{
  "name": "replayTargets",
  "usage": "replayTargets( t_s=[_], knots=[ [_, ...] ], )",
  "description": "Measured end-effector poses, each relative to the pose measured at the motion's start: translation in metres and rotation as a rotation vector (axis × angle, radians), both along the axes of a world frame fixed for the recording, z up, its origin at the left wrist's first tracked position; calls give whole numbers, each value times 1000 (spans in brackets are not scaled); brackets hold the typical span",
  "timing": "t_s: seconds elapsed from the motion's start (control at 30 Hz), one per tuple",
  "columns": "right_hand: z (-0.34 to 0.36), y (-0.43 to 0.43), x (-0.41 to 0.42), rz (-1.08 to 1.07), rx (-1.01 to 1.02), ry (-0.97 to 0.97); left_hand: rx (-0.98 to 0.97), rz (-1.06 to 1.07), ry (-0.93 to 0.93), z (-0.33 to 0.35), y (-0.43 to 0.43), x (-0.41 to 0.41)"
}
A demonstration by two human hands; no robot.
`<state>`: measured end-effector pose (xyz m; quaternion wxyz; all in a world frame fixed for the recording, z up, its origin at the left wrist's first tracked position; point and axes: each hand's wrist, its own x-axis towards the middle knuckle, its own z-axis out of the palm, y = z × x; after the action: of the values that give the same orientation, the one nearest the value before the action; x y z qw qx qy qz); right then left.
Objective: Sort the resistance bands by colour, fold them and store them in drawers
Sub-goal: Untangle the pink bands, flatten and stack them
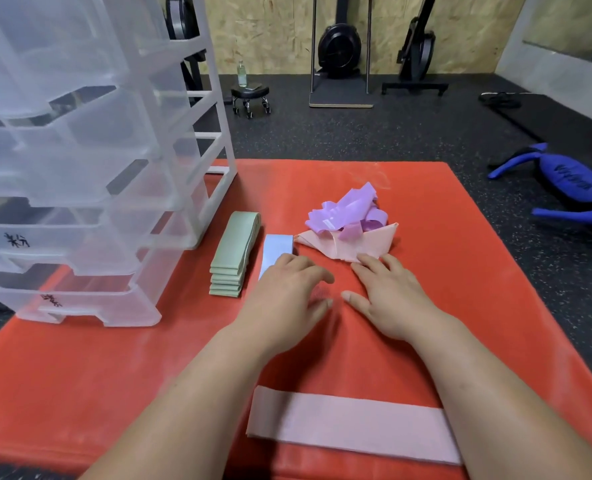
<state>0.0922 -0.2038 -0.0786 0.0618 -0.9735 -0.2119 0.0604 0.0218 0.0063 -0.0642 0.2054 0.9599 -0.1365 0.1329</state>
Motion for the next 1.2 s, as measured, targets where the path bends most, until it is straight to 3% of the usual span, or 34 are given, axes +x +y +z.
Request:
replayTargets(
  t_s=[0.23, 0.4, 0.63, 0.83, 1.07, 1.13, 1.2],
  knots=[
    [17, -26, -7, -19, 78, -106, -19, 7, 47, 4, -3, -5],
    [38, -72, -24, -144, 75, -142, -40, -2, 63, 11, -13, -16],
    [47, -126, -55, -229, 91, 33, -12, -62, 89, 11, -38, -30],
    [37, -120, -61, -224, 296, -145, 41, -74, 139, 6, -56, -33],
    [13, -84, -54, -230, 77, -207, 75, -78, 158, 2, -64, -27],
    [18, -80, -48, -246, 197, -248, 42, -66, 161, 2, -64, -24],
    [31, -77, -45, -236, 465, -295, -57, -40, 154, 4, -63, -20]
  ],
)
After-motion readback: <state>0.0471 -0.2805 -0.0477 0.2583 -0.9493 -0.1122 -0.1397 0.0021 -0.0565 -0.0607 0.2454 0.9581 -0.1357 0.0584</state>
